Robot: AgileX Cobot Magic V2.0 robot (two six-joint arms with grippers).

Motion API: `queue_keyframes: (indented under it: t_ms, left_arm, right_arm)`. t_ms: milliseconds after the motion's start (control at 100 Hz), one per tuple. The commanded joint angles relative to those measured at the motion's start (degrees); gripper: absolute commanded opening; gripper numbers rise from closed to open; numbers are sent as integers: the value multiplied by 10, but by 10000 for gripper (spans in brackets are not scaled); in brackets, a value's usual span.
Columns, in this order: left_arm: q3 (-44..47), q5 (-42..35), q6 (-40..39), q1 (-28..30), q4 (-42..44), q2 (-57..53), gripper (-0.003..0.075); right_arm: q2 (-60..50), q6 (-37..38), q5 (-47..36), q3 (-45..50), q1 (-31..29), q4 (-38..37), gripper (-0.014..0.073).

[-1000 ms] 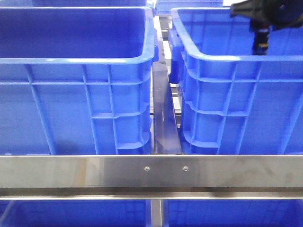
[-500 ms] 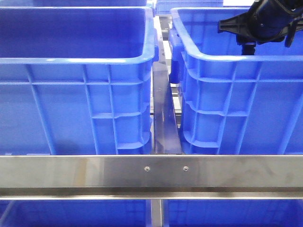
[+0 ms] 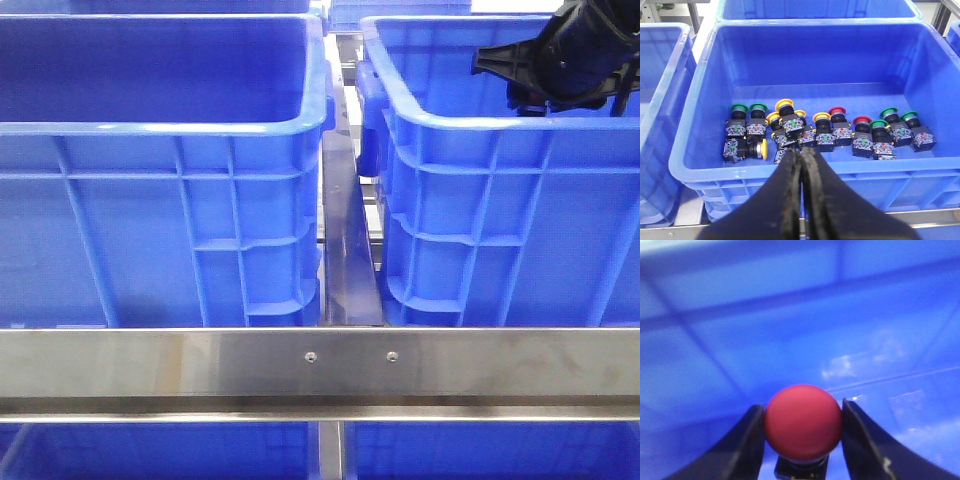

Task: Pick red and yellow buttons and place in box
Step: 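Carry the red button with the right gripper over the empty bin, then lower the red button into the bin and open the right gripper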

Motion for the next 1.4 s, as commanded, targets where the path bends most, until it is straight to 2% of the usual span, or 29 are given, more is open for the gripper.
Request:
queue_keyframes:
  t_ms: [0, 740, 830, 1000, 1070, 1390]
  left_arm:
    - [-13, -42, -5, 2, -4, 4, -19]
    - [-13, -42, -5, 2, -4, 4, -19]
    - [-13, -42, -5, 2, -4, 4, -19]
    - [-13, -42, -5, 2, -4, 4, -19]
    - [-13, -42, -5, 2, -4, 4, -19]
    - [-13, -42, -5, 2, -4, 4, -19]
  right_arm:
    - [-31, 1, -8, -25, -4, -20, 182]
    - [7, 0, 23, -30, -4, -20, 197]
    - [7, -1, 30, -30, -4, -20, 255]
    - [5, -1, 48, -30, -4, -20, 463]
    - [2, -1, 52, -30, -4, -20, 521]
    - [-65, -12, 62, -20, -4, -20, 535]
